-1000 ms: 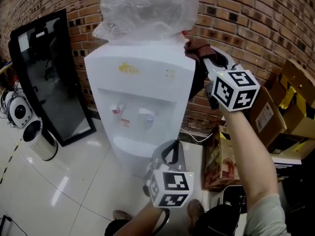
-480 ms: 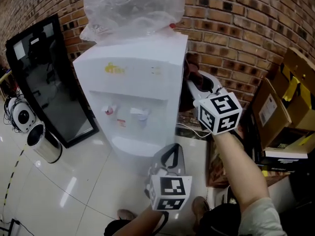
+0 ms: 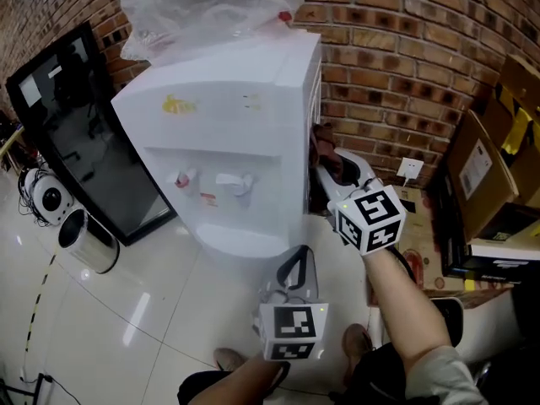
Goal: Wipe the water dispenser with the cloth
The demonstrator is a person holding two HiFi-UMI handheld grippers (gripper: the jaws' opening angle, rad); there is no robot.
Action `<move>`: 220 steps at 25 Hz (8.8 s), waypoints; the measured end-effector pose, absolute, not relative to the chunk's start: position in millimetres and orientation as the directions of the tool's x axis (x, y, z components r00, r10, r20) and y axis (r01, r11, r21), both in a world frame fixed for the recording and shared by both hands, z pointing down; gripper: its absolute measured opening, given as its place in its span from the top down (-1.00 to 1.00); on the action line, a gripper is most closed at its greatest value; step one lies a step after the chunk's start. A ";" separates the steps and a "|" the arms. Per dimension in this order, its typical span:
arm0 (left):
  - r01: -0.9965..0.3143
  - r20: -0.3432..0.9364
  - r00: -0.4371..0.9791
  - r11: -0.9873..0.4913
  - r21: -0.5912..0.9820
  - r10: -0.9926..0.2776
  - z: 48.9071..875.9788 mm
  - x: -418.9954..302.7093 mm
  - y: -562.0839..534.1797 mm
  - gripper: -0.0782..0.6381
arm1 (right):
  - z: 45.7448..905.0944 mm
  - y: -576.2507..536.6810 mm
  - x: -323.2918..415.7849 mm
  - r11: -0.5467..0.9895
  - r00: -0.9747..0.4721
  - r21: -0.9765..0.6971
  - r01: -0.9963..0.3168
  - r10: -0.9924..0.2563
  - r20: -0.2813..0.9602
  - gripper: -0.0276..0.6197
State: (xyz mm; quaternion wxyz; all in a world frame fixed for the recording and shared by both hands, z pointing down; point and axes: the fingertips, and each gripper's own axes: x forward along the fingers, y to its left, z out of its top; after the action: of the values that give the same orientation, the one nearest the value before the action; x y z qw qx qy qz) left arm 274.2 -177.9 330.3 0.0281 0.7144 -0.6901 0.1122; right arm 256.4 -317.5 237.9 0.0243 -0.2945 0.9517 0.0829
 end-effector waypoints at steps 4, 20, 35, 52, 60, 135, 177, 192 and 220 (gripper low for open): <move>-0.992 0.218 0.020 -0.046 -0.117 -0.976 343.2 275.9 -179.7 0.78 | 275.2 -318.3 256.2 0.821 -0.828 0.109 -0.560 -0.558 -0.055 0.69; -0.997 0.341 0.011 -0.036 -0.066 -0.940 432.9 265.4 -178.4 0.78 | 405.2 -322.2 253.0 0.847 -0.827 0.089 -0.524 -0.531 0.184 0.69; -0.992 0.398 -0.029 -0.022 -0.123 -0.917 536.0 276.5 -173.9 0.78 | 519.5 -349.9 250.4 0.827 -0.748 0.073 -0.558 -0.539 0.387 0.70; -0.992 0.533 -0.011 -0.059 -0.114 -0.846 645.9 290.0 -170.4 0.78 | 727.8 -332.6 251.7 0.794 -0.653 -0.090 -0.602 -0.424 0.627 0.70; -0.994 0.517 -0.001 -0.057 -0.096 -0.856 633.2 294.2 -183.2 0.78 | 753.6 -327.7 250.7 0.815 -0.637 -0.114 -0.569 -0.349 0.687 0.69; -0.995 0.298 0.100 -0.090 0.048 -0.949 459.0 319.4 -252.7 0.78 | 317.7 -391.8 243.5 0.864 -0.868 0.085 -0.497 -0.494 -0.047 0.68; -0.982 0.404 0.077 -0.141 -0.129 -0.911 533.9 345.5 -264.4 0.78 | 617.0 -396.2 252.6 0.922 -0.765 -0.001 -0.387 -0.320 0.559 0.67; -0.978 0.179 0.044 -0.079 -0.195 -0.983 334.4 315.4 -252.3 0.78 | 181.8 -392.8 304.4 0.814 -0.826 0.140 -0.564 -0.554 -0.107 0.67; -0.983 0.273 0.135 -0.164 -0.085 -0.952 389.0 331.6 -255.3 0.78 | 170.9 -485.9 261.1 0.766 -0.765 -0.042 -0.641 -0.642 -0.046 0.69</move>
State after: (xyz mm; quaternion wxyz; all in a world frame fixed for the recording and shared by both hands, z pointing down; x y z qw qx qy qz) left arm 331.6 -255.3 389.0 0.0572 0.7511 -0.6442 0.1330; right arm 261.1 -485.9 170.9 0.0287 -0.3416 0.9393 -0.0122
